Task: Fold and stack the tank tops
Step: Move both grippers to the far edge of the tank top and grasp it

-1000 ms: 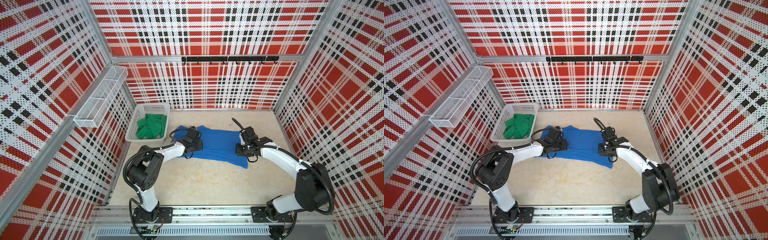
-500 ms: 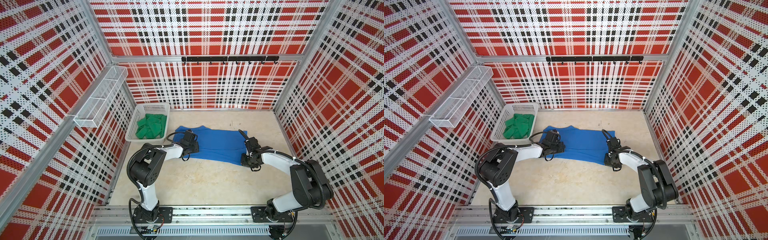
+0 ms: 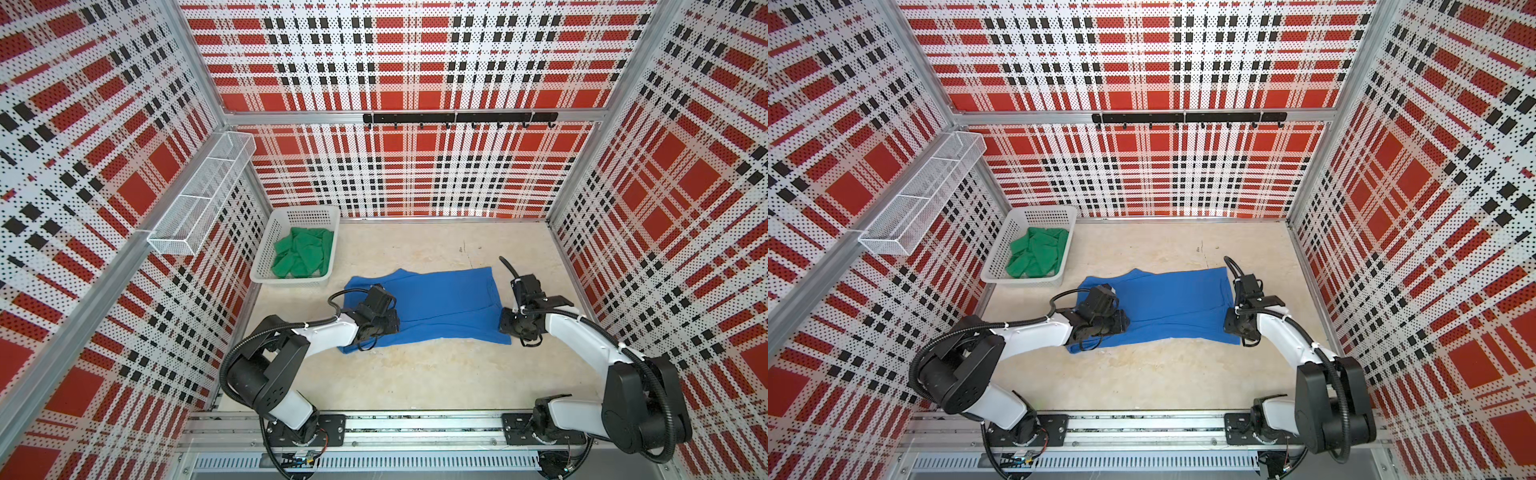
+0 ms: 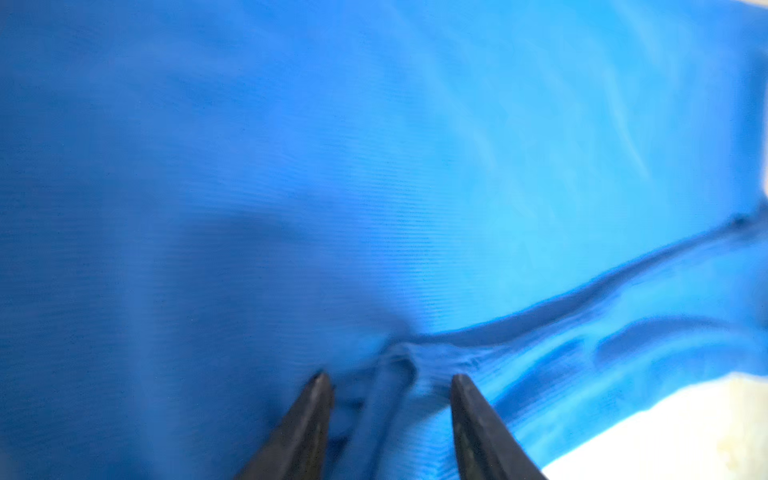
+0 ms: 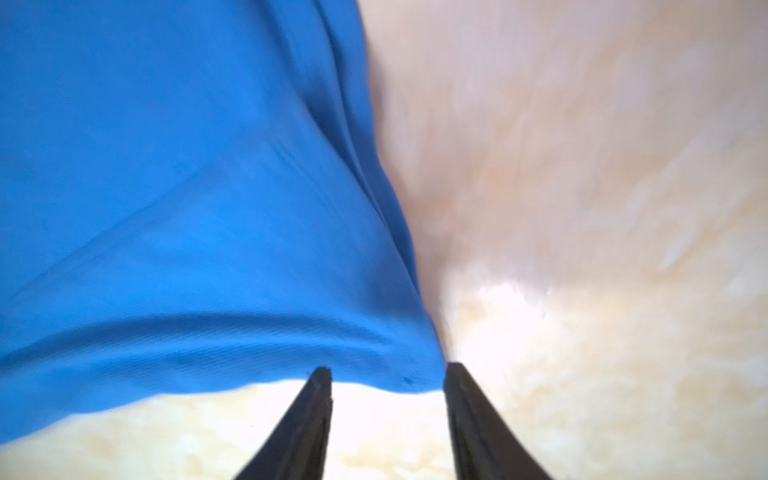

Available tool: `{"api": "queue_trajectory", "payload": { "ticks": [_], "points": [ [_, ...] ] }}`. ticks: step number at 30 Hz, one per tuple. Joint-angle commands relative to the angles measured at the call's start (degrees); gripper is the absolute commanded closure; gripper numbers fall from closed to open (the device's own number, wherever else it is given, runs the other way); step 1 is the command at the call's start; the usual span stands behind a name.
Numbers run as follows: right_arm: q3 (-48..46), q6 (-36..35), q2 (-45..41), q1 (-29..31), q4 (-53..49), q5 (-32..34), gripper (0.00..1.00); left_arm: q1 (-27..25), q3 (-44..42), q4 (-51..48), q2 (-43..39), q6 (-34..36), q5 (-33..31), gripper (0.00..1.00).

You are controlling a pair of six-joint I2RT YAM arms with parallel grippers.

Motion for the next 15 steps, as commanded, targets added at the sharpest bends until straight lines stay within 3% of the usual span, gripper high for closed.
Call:
{"api": "queue_trajectory", "payload": {
  "ticks": [1,3,7,15],
  "points": [
    [7.25,-10.59,-0.52,-2.32,3.43,-0.68,0.32,2.74,12.7,-7.16,3.06,6.66,-0.65,0.46],
    [11.18,-14.56,2.69,-3.49,5.53,-0.86,0.3,3.78,20.77,-8.22,7.97,11.4,-1.06,0.45],
    [17.47,-18.83,10.71,-5.12,8.39,-4.44,0.37,5.54,33.0,-9.47,17.79,17.85,-2.56,0.45],
    [24.55,-20.76,21.56,-5.57,11.03,-9.16,0.46,8.35,42.18,-10.47,28.72,22.29,-3.51,0.43]
  ]
}}
